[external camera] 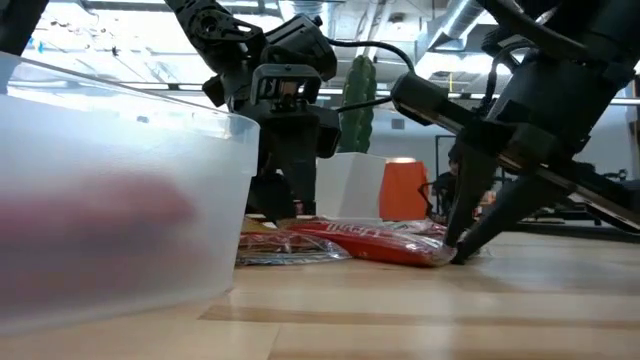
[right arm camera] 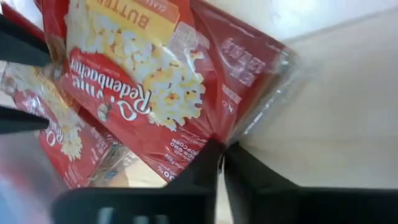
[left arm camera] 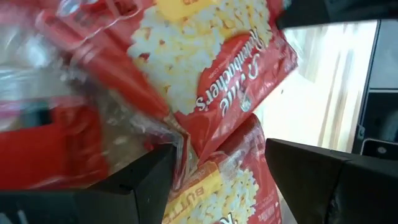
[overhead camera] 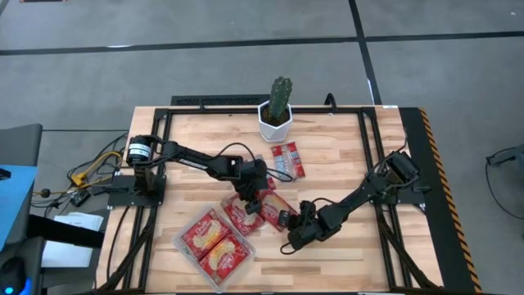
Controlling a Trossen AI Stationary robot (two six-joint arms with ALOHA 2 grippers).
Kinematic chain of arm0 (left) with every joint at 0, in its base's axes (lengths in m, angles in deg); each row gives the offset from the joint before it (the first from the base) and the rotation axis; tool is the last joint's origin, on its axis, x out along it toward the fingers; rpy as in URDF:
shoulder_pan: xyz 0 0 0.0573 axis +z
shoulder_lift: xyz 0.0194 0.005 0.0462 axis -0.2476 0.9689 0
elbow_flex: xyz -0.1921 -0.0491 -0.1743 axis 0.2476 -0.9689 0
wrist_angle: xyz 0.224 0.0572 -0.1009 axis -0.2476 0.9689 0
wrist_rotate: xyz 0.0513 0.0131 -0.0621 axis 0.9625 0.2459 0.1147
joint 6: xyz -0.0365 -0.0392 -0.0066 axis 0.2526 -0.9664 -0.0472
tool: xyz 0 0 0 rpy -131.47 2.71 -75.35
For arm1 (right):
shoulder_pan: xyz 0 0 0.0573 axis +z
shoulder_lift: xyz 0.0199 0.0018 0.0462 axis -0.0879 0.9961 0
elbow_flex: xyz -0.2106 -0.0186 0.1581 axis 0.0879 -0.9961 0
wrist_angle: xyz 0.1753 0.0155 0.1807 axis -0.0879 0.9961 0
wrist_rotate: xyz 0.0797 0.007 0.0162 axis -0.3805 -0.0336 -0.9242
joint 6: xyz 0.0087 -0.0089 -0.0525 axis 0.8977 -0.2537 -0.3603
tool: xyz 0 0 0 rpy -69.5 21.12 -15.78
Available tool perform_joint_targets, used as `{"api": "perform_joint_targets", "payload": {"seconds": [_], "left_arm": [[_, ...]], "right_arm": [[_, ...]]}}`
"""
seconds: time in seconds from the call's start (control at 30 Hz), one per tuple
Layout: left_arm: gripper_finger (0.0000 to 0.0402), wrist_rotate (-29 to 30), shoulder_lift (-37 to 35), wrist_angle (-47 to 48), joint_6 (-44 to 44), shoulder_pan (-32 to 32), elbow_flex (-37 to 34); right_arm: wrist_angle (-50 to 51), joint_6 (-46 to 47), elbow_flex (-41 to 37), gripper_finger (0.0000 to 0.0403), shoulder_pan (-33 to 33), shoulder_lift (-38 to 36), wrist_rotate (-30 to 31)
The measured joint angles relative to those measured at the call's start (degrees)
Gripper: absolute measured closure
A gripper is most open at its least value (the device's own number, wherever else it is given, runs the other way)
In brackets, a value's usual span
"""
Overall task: Sort popcorn bags into baskets
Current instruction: Put the red popcorn bag into the transparent bin
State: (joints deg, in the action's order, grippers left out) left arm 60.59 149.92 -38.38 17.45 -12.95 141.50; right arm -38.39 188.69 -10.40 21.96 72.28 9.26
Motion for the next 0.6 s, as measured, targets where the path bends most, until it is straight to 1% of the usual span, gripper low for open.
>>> {"api": "perform_joint_targets", "payload": {"seconds": [0.07, 0.2, 0.3, 0.43, 0.6], "left_arm": [[0.0162, -0.76, 0.0, 0.59, -0.02, 0.0, -0.01], [0.0162, -5.36, 0.0, 2.04, -0.1, 0.36, 0.0], [0.0162, -9.41, 0.01, 2.84, -1.09, 0.57, 0.0], [0.0162, -15.03, 0.0, 3.02, -4.06, 0.59, -0.01], [0.0162, -18.51, -1.06, 4.05, -7.29, 0.52, -0.02]], "right_arm": [[-0.02, -0.53, 0.0, 0.0392, 0.0, -0.05, 0.52], [0.06, -1.69, -0.08, 0.0392, 0.23, -0.79, 0.81], [1.32, -5.06, 0.03, 0.0397, 0.02, -1.64, 1.8], [1.37, -8.7, 1.71, 0.0398, -0.61, -2.26, 1.27], [1.26, -14.24, 4.88, 0.0399, -1.03, -2.33, 0.15]]}}
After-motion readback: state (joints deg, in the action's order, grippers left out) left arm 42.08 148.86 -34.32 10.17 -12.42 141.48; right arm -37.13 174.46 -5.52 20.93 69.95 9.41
